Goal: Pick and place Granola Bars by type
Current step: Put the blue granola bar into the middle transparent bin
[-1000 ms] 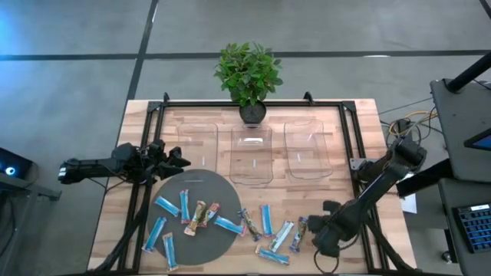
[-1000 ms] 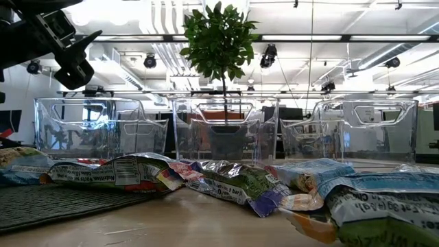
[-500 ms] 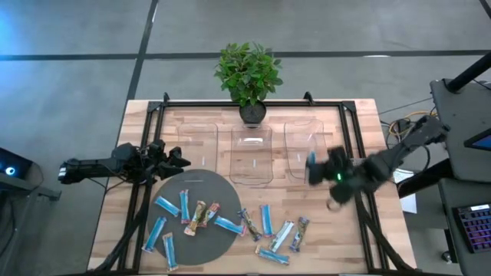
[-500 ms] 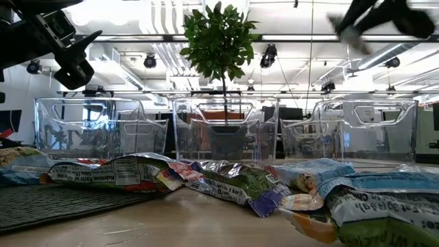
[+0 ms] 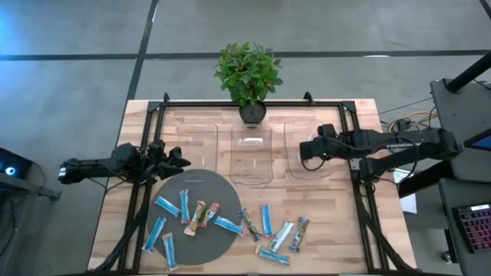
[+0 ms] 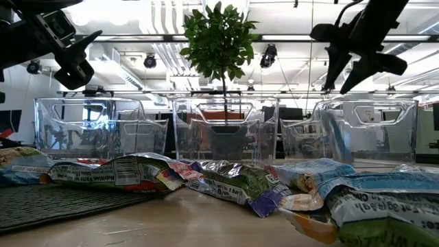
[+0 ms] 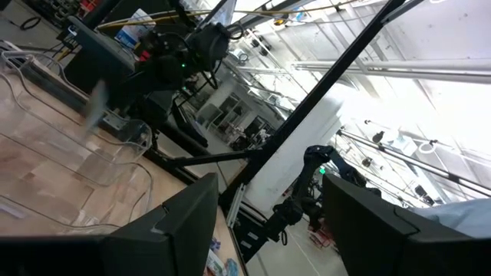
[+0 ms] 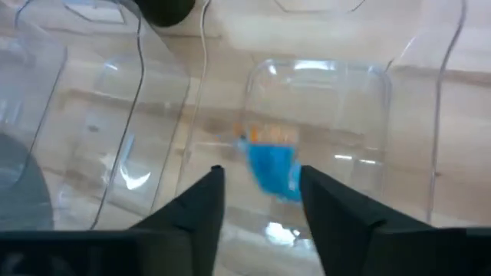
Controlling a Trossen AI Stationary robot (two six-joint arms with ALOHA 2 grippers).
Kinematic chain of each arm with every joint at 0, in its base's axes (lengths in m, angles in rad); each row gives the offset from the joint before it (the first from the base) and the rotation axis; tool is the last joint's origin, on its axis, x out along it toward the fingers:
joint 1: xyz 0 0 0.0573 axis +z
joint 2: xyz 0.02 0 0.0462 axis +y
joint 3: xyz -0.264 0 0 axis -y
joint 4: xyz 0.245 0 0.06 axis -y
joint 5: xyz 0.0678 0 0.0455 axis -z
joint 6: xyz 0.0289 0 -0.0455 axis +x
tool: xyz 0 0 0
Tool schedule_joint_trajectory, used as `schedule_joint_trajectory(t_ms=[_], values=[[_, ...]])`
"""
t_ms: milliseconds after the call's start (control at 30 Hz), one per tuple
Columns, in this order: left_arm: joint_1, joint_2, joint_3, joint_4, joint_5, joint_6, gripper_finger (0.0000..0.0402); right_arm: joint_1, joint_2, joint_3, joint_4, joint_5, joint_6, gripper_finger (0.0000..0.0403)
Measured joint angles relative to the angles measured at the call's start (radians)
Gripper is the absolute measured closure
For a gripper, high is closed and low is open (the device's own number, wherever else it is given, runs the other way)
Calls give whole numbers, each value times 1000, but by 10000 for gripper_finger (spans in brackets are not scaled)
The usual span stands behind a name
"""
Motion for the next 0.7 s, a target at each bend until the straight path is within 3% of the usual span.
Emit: schedule_joint_trajectory(t_ms=[167, 333, 433, 700], values=[[0, 0, 0, 0, 0, 0, 186, 7, -3, 29, 23, 57, -133, 177], [0, 0, 0, 3, -6, 30, 186, 10, -1, 59, 39, 58, -221, 152], [1, 0, 0, 17, -93, 86, 186, 10, -1, 60, 55, 58, -230, 147], [2, 0, 0, 86, -406, -318, 186, 11, 14, 60, 64, 53, -250, 156]])
